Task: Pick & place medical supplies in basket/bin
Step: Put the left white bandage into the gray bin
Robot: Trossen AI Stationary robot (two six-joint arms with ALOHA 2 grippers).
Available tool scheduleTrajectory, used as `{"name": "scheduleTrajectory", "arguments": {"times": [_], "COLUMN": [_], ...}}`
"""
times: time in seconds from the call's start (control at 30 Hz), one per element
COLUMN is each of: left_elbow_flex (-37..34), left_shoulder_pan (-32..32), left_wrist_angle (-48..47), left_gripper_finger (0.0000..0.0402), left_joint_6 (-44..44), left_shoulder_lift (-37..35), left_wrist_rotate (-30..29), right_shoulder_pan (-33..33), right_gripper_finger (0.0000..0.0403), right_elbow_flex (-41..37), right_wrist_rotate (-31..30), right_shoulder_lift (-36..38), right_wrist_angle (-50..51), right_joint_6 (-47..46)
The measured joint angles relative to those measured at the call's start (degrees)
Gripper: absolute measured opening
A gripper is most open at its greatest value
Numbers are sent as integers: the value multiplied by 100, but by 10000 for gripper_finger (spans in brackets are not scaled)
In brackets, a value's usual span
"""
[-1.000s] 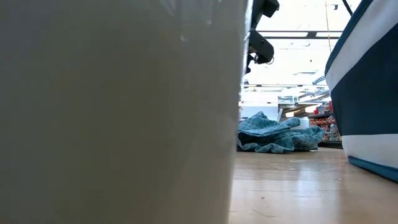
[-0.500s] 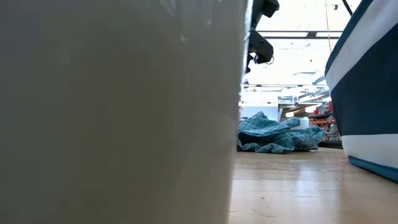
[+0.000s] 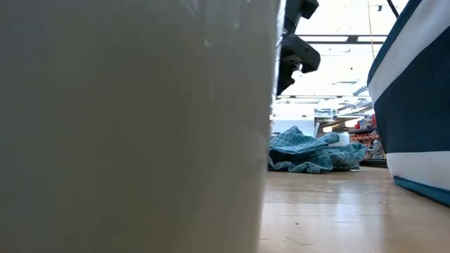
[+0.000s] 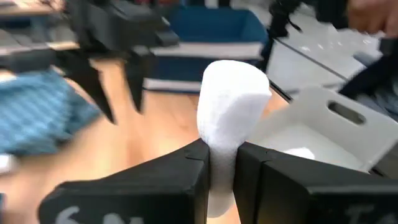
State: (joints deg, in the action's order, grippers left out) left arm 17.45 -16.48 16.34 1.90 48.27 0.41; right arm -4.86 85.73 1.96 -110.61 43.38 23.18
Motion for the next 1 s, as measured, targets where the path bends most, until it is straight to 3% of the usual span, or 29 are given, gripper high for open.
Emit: {"name": "scheduleTrajectory", "arguments": {"times": [0.33,0.67,1.0], "left_elbow_flex": [463,1531,2044], "left_shoulder_pan": [-600,-920,-1136], "left_wrist_angle": [367,-477,-466], "left_gripper_finger": [39,39,39], "left_joint_6": [166,503,686], "left_shoulder_lift": [1246,2587,3231], "left_wrist_rotate": [69,582,1052], "right_shoulder_pan": [209,512,535], "right_gripper_finger": [181,181,181], "right_elbow_flex": [0,0,0], "right_wrist_rotate": [-19,-15,3], "right_shoulder_lift": [0,0,0], "right_wrist_angle": [146,284,472], "right_joint_6": [22,-18,-146]}}
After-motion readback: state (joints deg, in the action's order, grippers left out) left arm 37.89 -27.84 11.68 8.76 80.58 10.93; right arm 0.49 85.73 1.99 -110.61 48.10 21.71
